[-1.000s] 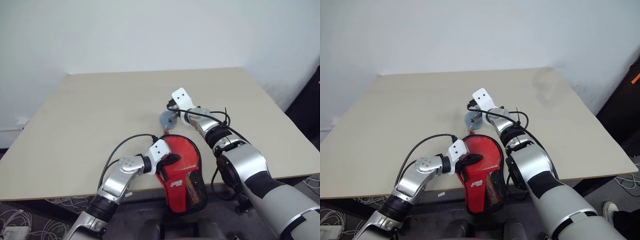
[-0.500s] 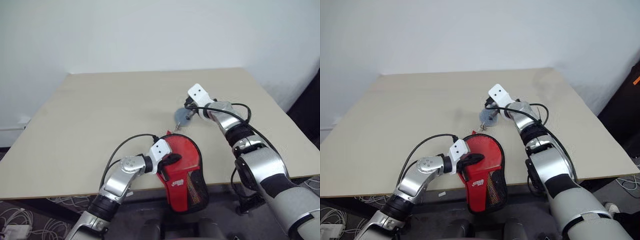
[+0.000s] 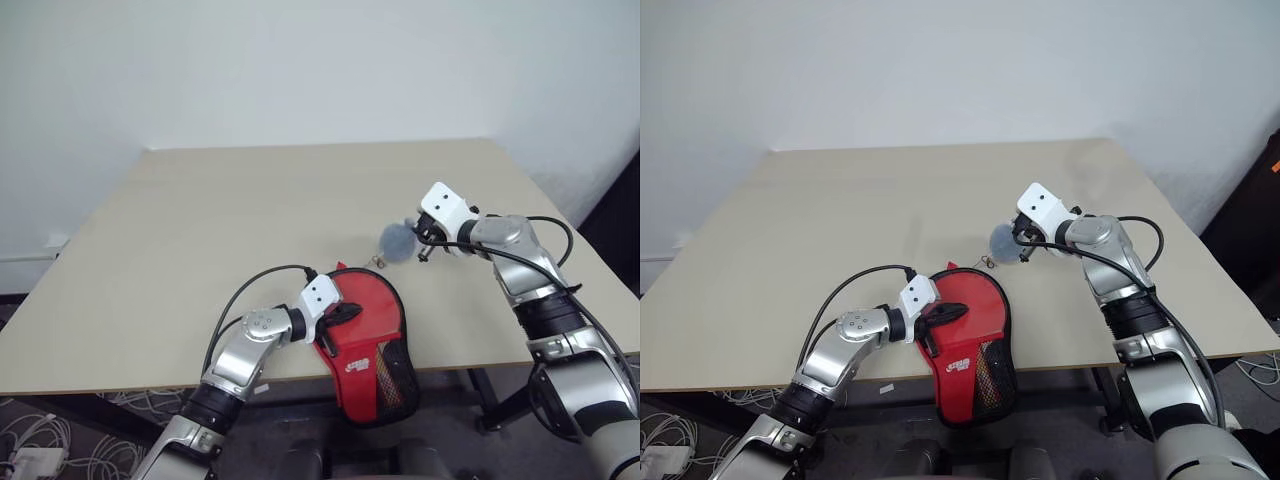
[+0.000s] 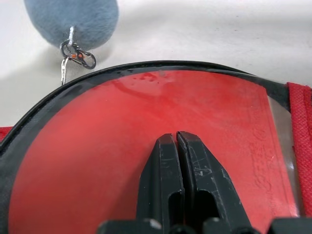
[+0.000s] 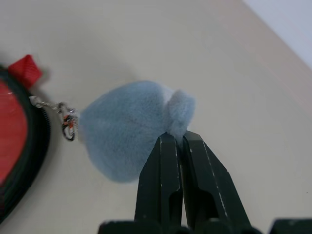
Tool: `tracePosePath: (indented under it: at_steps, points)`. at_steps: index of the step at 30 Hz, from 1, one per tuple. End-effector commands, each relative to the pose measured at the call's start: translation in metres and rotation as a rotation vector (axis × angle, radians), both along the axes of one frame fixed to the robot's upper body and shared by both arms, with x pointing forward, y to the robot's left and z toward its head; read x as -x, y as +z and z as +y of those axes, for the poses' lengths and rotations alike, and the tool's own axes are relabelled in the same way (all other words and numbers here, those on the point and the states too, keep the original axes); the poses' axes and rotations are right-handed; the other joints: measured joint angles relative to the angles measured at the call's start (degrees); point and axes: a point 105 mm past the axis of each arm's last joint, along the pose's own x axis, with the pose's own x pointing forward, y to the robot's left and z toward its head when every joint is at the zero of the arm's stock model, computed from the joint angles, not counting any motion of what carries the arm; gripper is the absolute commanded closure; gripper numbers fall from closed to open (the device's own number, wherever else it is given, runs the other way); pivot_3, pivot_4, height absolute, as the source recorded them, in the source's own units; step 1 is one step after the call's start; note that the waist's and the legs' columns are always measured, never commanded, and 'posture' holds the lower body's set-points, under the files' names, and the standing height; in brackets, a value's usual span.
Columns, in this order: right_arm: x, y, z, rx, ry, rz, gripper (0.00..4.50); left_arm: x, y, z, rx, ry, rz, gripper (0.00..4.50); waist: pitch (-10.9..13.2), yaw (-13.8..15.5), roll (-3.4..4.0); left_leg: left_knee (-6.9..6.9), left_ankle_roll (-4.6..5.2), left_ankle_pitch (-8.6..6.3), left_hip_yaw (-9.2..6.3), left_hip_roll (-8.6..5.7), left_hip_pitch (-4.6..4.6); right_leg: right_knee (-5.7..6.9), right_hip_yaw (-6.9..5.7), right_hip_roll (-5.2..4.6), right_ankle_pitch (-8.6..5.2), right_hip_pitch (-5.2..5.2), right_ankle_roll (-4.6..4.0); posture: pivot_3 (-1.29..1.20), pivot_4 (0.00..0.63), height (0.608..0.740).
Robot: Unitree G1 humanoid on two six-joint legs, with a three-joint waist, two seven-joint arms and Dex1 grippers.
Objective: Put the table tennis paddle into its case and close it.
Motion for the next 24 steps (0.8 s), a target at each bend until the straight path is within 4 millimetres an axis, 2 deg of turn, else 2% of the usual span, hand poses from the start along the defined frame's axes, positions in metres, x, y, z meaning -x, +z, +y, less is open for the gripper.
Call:
tracePosePath:
  at_steps: [1, 8, 16, 24]
  points:
    - [0.008, 0.031, -0.012, 0.003, 0.010, -0.068, 4.46, 0.005, -0.034, 0.015, -0.094, 0.051, 0.101, 4.50, 0.00, 0.15, 0.00, 0.02, 0.00, 0.00, 0.01, 0.00, 0.00, 0.00, 0.02, 0.00, 0.00, 0.00, 0.00, 0.00, 0.000, 0.740]
    - [0.033, 0.031, -0.035, 0.063, 0.044, 0.001, 4.46, 0.007, -0.036, 0.014, -0.089, 0.049, 0.113, 4.50, 0.01, 1.16, -0.02, 0.04, 0.00, -0.01, 0.04, 0.01, -0.02, -0.07, 0.01, -0.03, -0.08, -0.03, 0.05, 0.00, 0.000, 0.740]
    - [0.048, 0.024, -0.056, 0.125, 0.051, 0.065, 4.46, 0.008, -0.037, 0.013, -0.083, 0.046, 0.120, 4.50, 0.02, 1.31, -0.04, 0.06, -0.01, -0.02, 0.03, 0.01, -0.03, -0.16, -0.04, -0.08, -0.19, -0.03, -0.05, 0.00, 0.000, 0.740]
    - [0.076, 0.009, -0.065, 0.254, 0.203, 0.143, 4.46, 0.003, -0.034, 0.015, -0.066, 0.061, 0.126, 4.50, 0.04, 1.66, -0.07, 0.08, -0.03, -0.03, 0.04, 0.02, -0.03, -0.22, -0.06, -0.09, -0.23, -0.03, -0.03, 0.00, 0.000, 0.740]
